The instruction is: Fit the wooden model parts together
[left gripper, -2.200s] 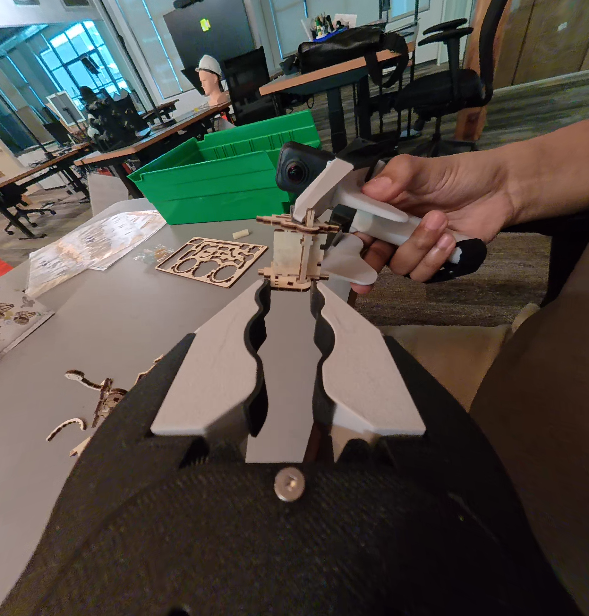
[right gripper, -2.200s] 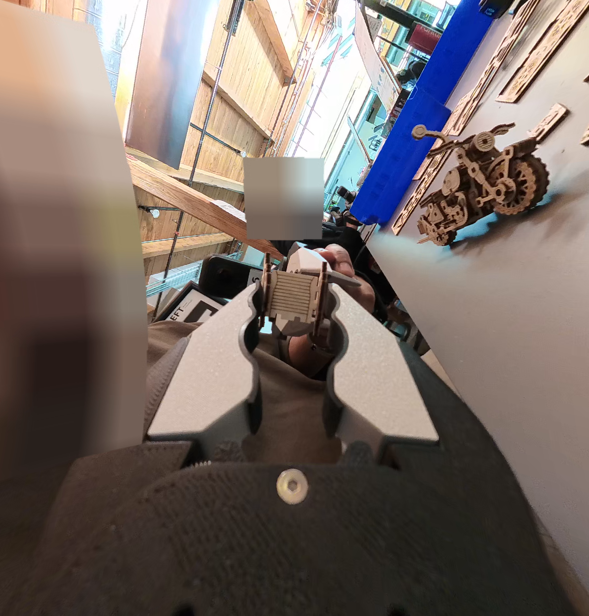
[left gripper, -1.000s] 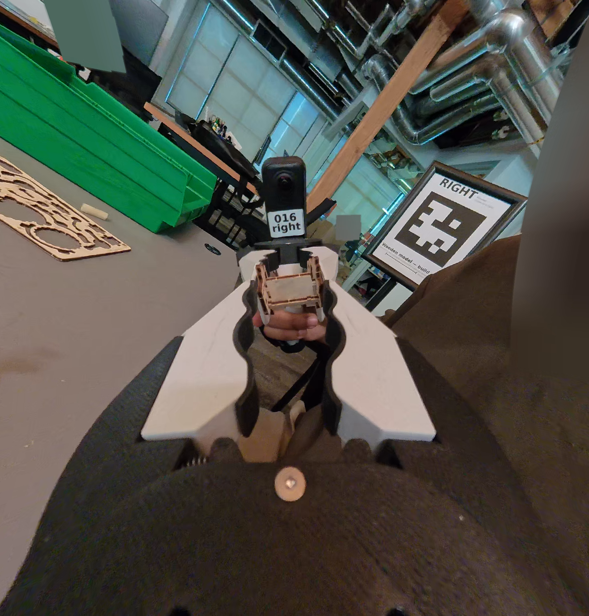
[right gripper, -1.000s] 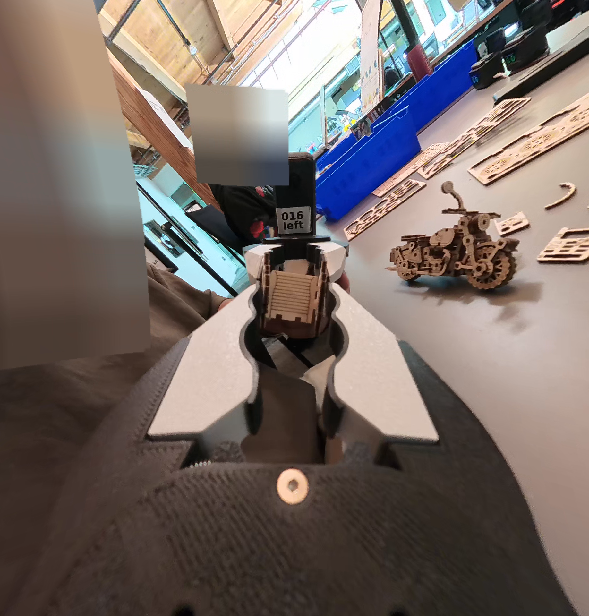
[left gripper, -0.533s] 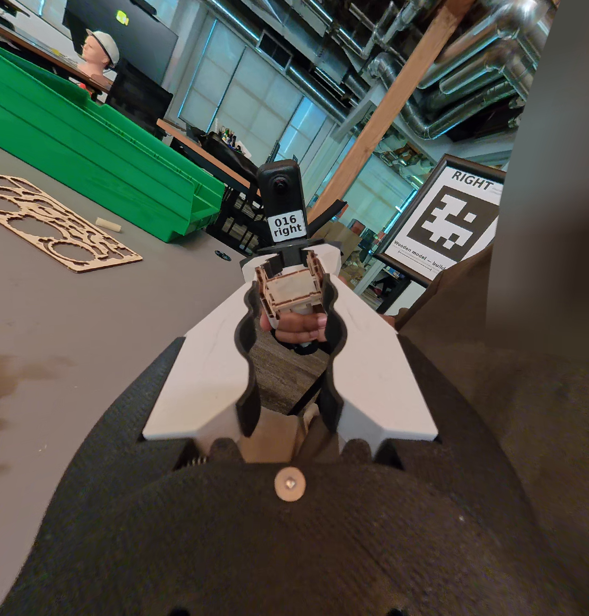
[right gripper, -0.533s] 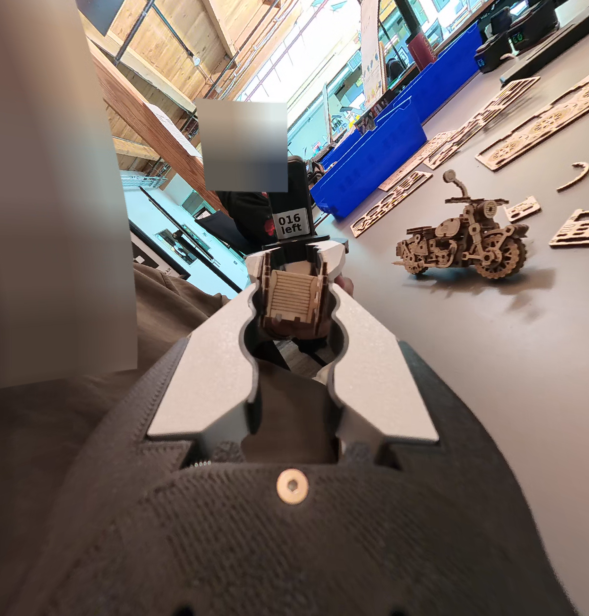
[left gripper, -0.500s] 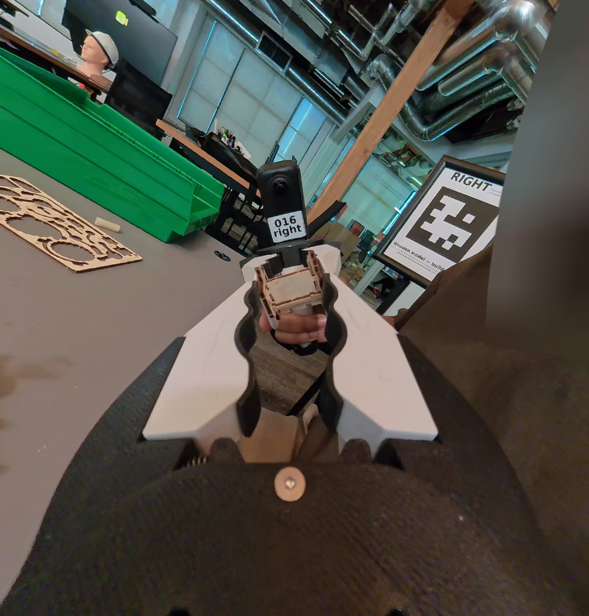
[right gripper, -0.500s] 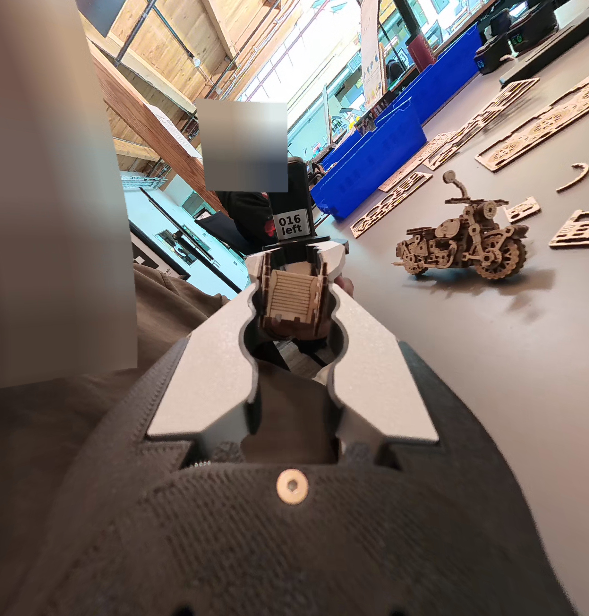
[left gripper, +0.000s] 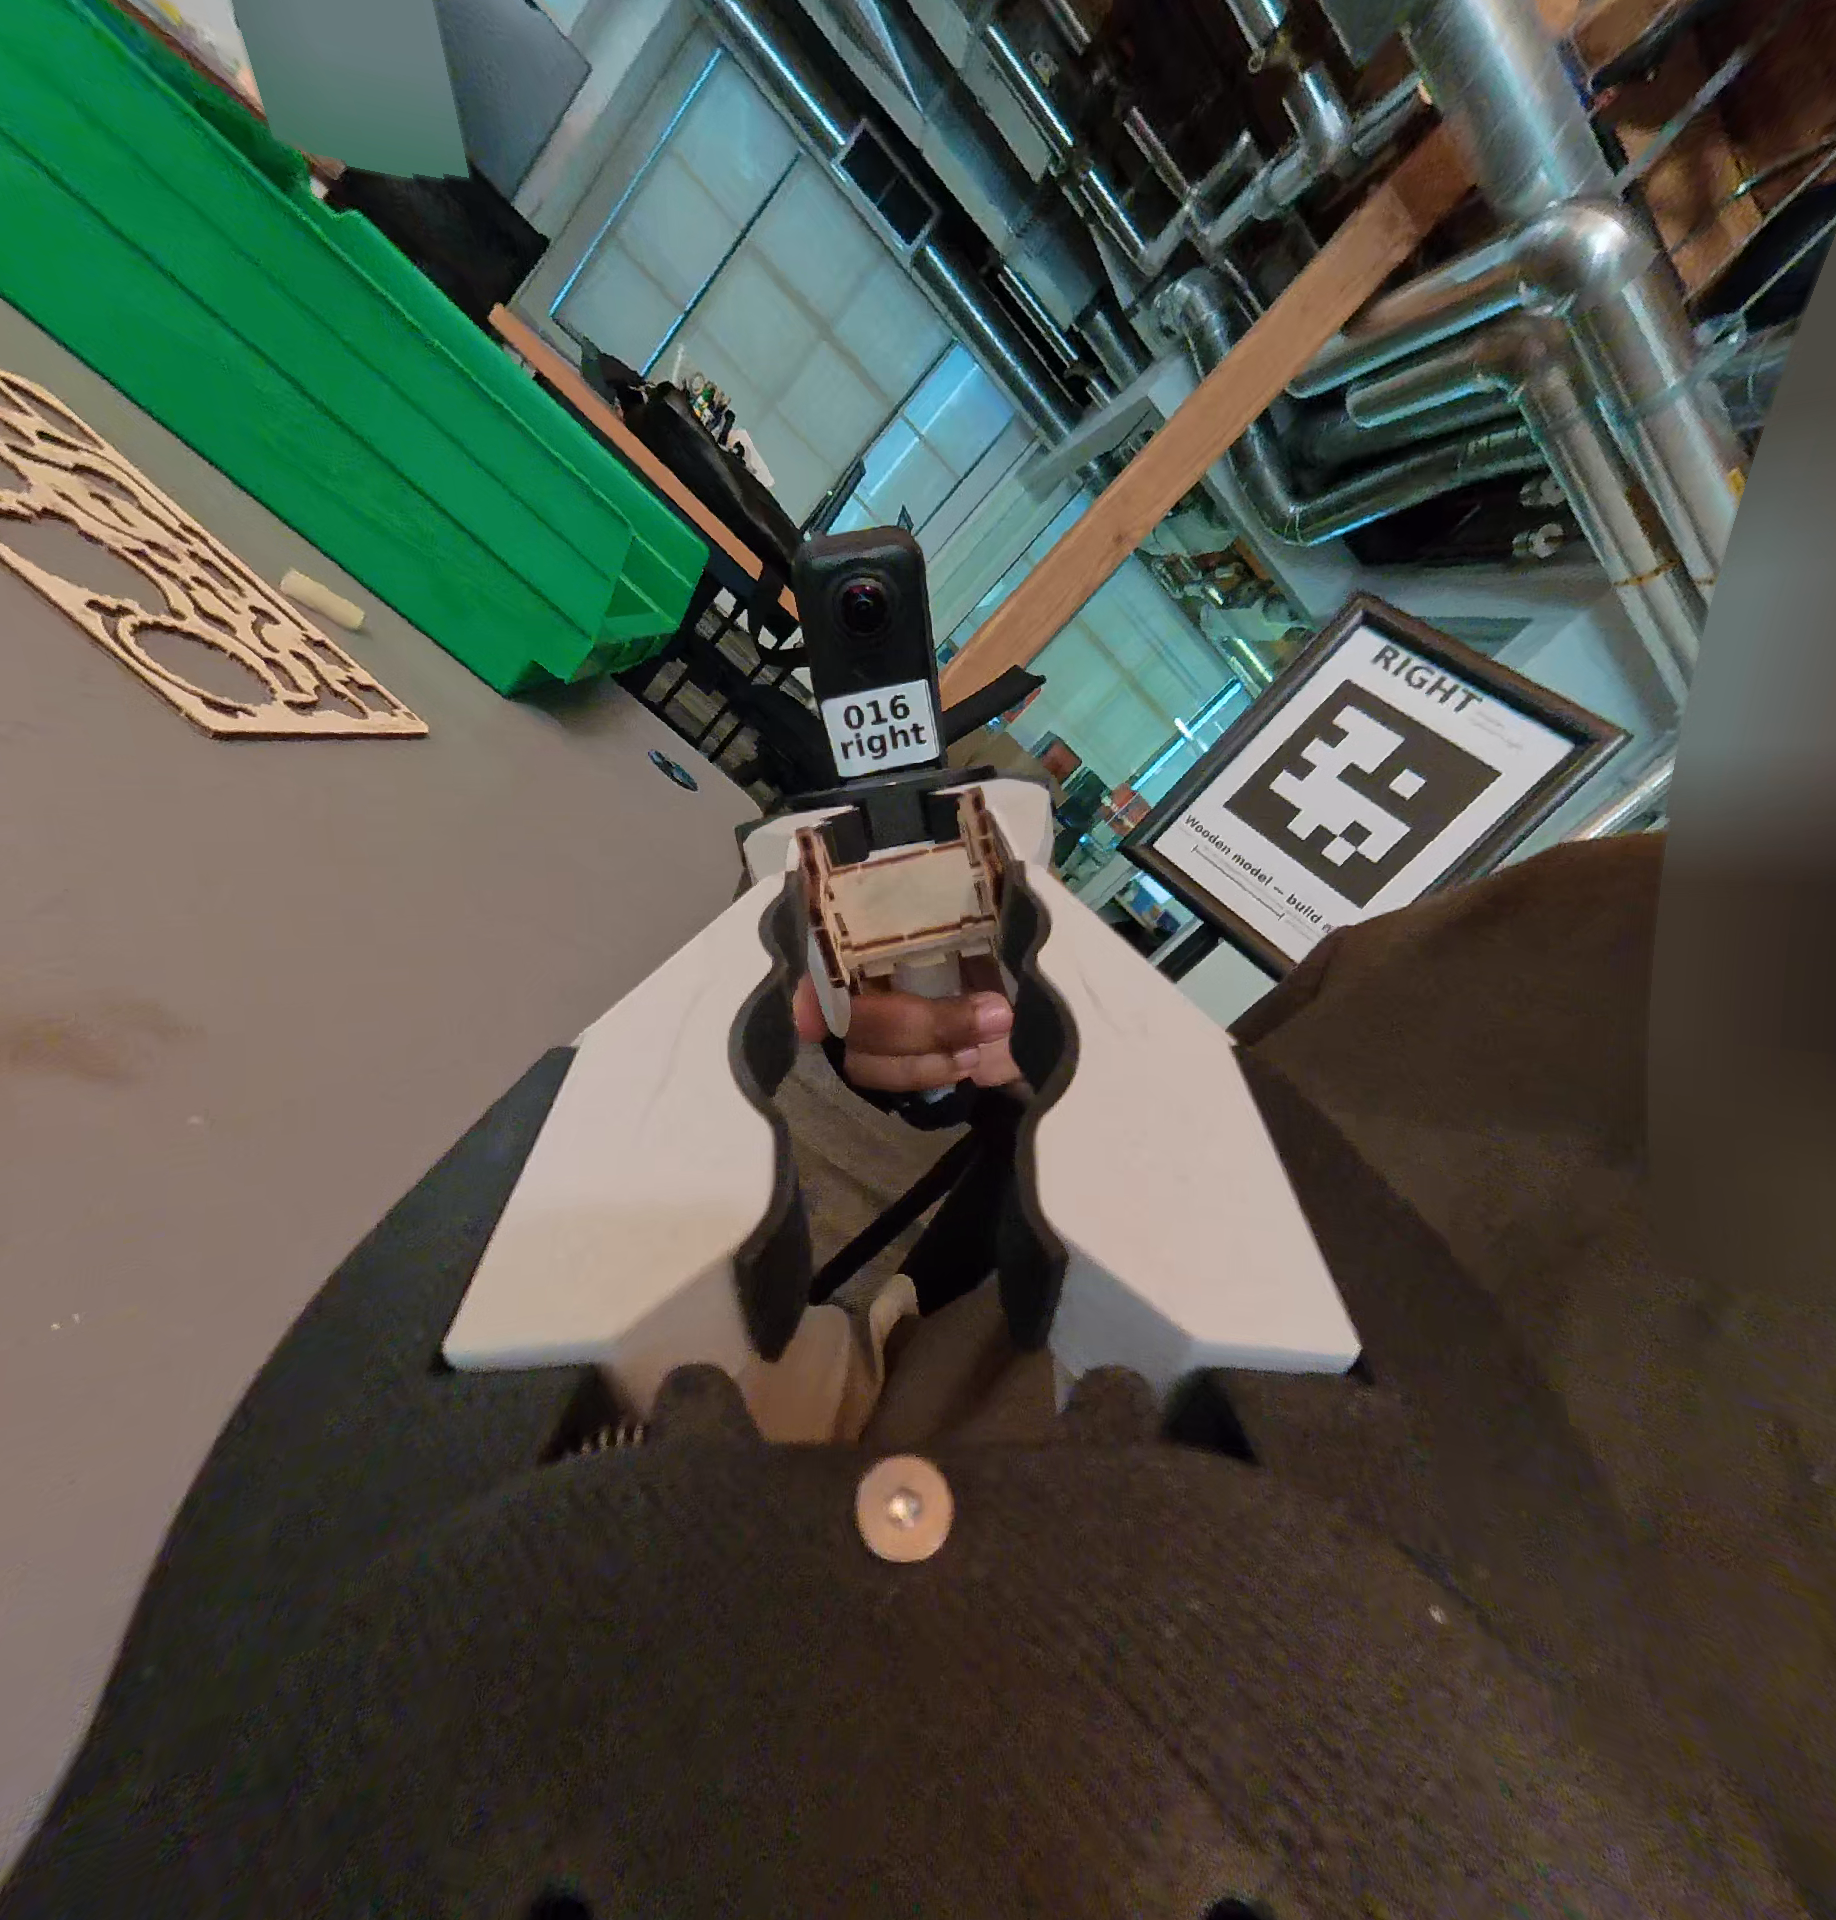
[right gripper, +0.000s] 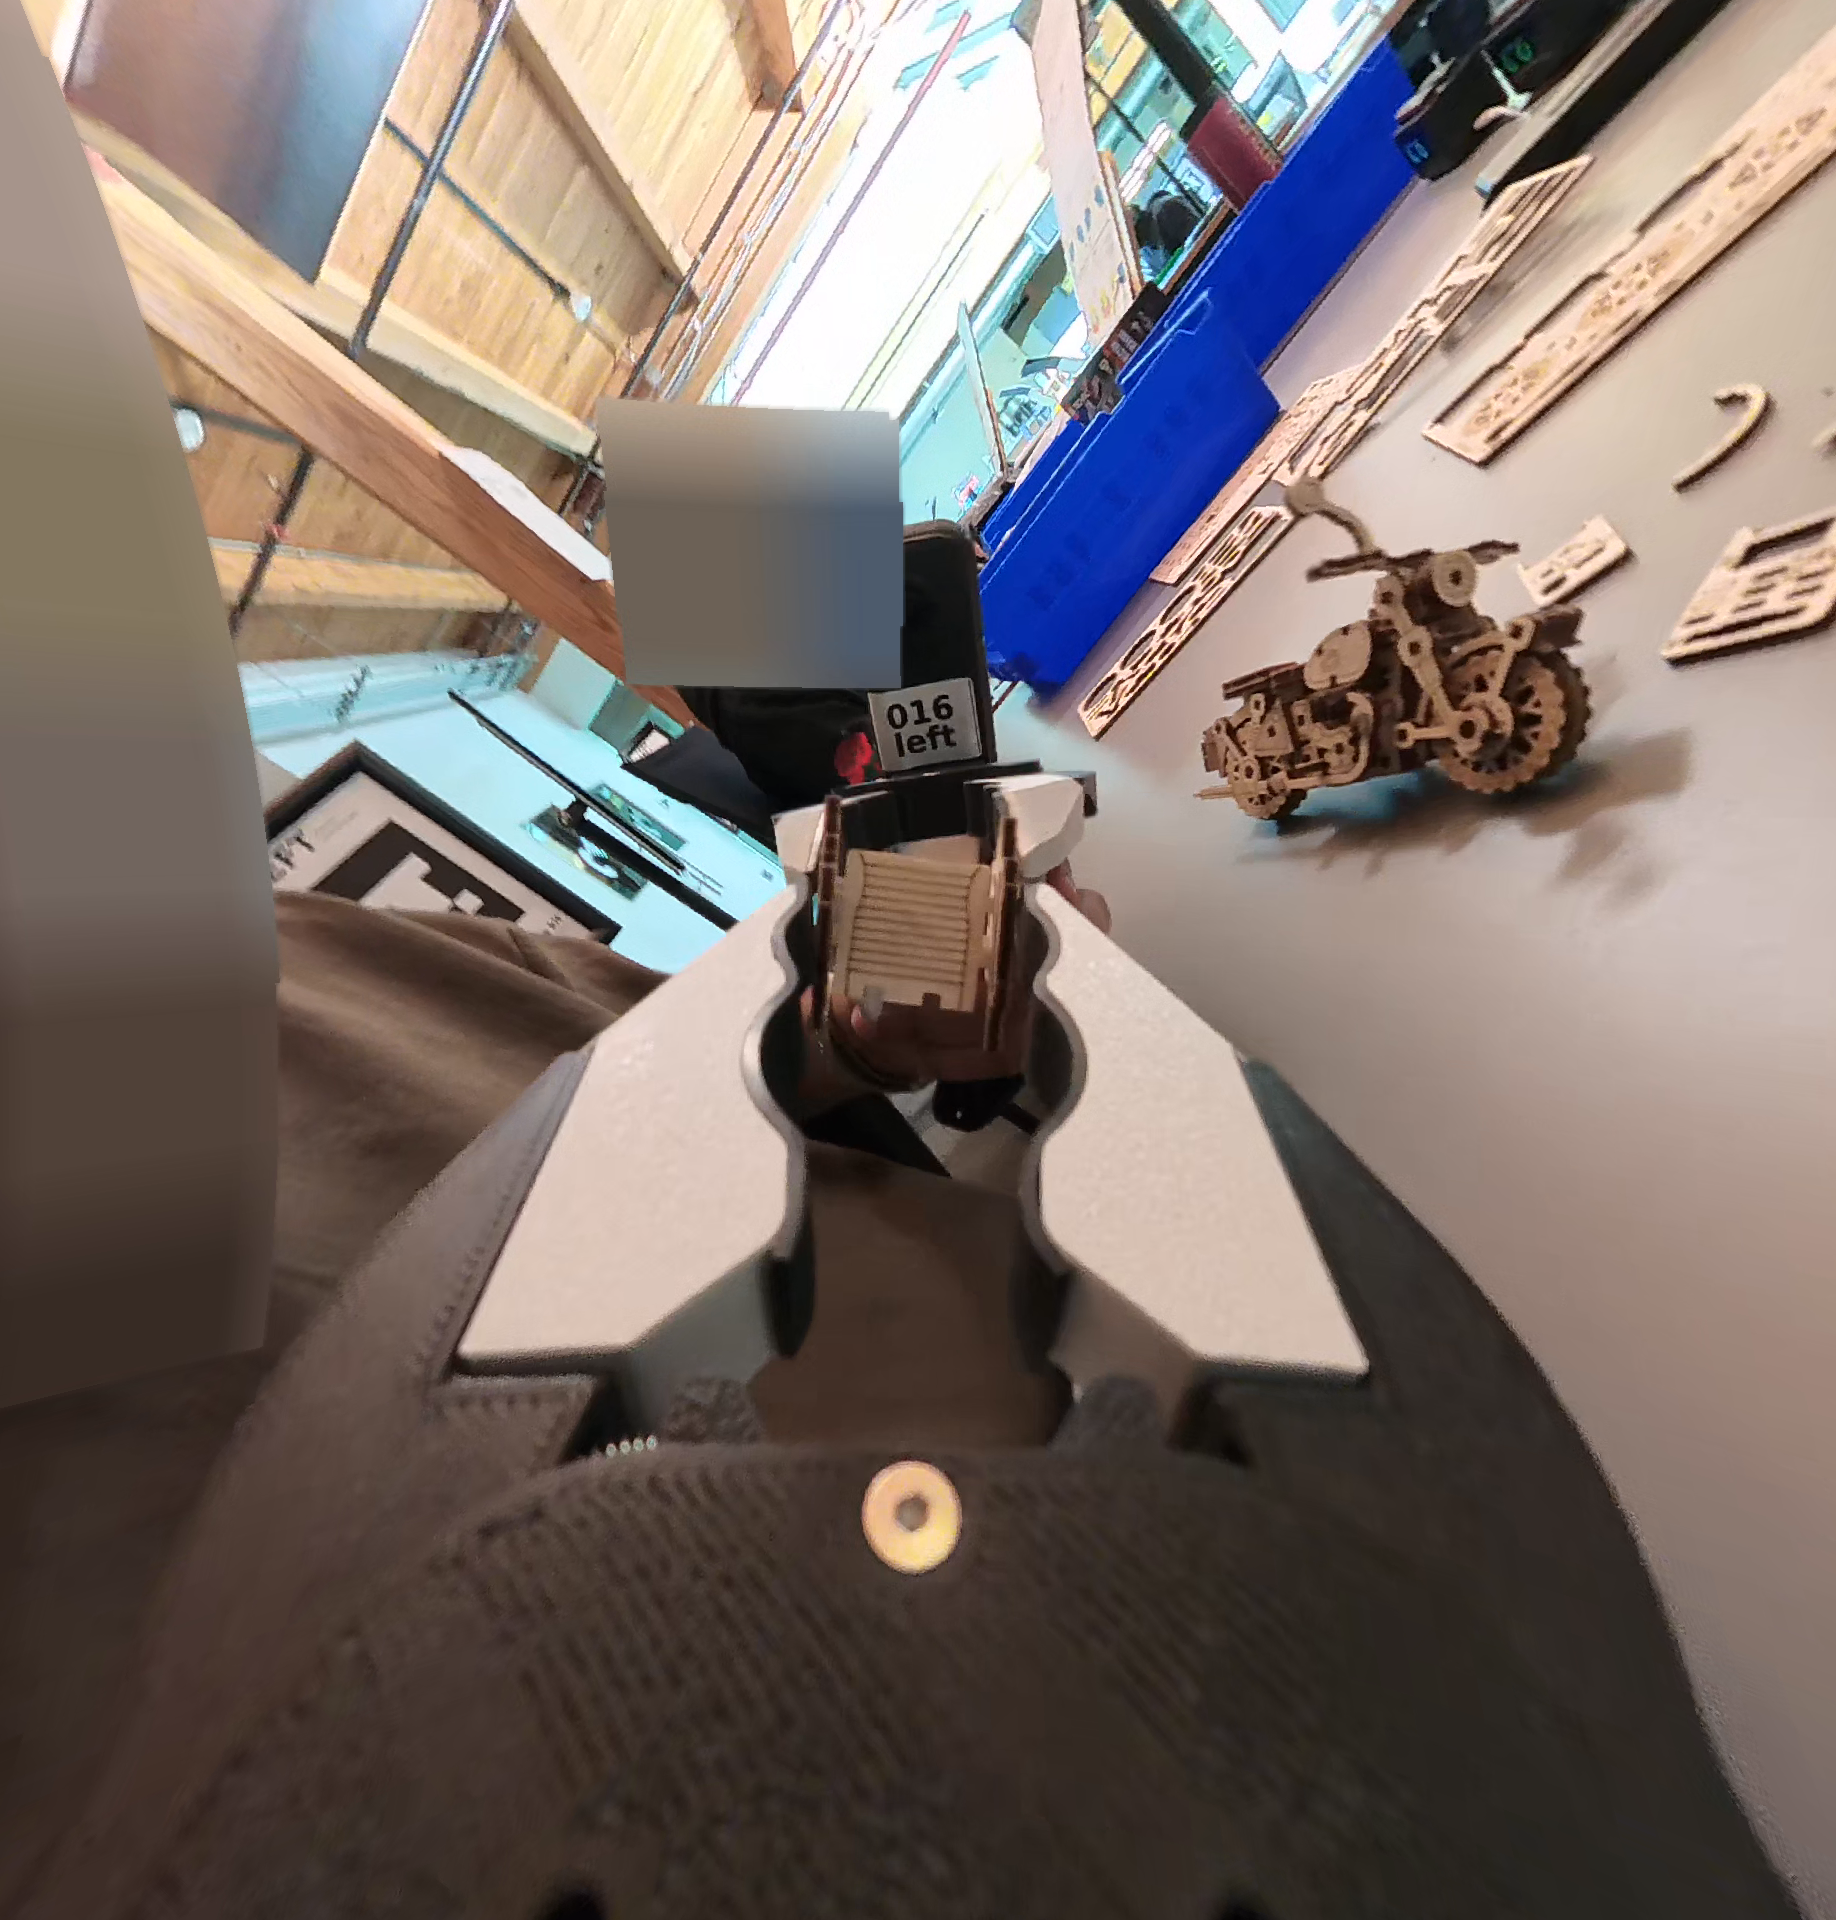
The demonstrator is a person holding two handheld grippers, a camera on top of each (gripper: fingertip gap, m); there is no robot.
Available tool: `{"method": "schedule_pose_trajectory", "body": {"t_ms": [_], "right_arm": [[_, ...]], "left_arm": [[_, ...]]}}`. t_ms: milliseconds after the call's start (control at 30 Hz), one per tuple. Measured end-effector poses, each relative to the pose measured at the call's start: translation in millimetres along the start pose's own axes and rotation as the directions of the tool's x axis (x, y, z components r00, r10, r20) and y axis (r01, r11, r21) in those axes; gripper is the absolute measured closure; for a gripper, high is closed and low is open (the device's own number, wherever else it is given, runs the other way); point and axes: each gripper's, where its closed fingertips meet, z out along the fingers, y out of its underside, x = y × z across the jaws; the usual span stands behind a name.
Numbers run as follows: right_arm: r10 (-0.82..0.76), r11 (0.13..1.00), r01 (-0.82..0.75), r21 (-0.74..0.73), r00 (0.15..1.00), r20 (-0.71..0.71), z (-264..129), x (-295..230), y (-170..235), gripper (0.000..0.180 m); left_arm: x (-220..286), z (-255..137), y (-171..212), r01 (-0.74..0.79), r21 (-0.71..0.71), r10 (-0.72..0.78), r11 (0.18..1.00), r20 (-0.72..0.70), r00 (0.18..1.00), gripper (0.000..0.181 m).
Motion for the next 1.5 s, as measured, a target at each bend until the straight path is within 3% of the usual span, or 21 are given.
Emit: {"method": "schedule_pose_trajectory", "body": {"t_ms": [533, 767, 1033, 1500], "right_arm": [[0.131, 0.987, -0.145, 0.065, 0.974, 0.185, -7, -13, -10, 0.143], [-0.037, 0.993, 0.029, 0.118, 0.997, 0.070, -7, -8, -16, 0.143], [-0.079, 0.992, 0.076, 0.099, 0.996, 0.028, 1, -8, -11, 0.143], [-0.004, 0.998, -0.002, 0.066, 0.997, 0.081, -3, -9, -10, 0.137]], "left_arm": [[4, 0, -7, 0.039, 0.029, -0.038, 0.999, -0.032, 0.999, 0.150], [12, 8, 5, -0.033, -0.022, 0.033, 0.999, 0.014, 0.999, 0.128], [9, 5, 5, 0.004, -0.010, -0.004, 1.000, 0.015, 1.000, 0.142], [8, 5, 4, 0.077, 0.009, -0.077, 0.997, -0.015, 0.997, 0.144]]}}
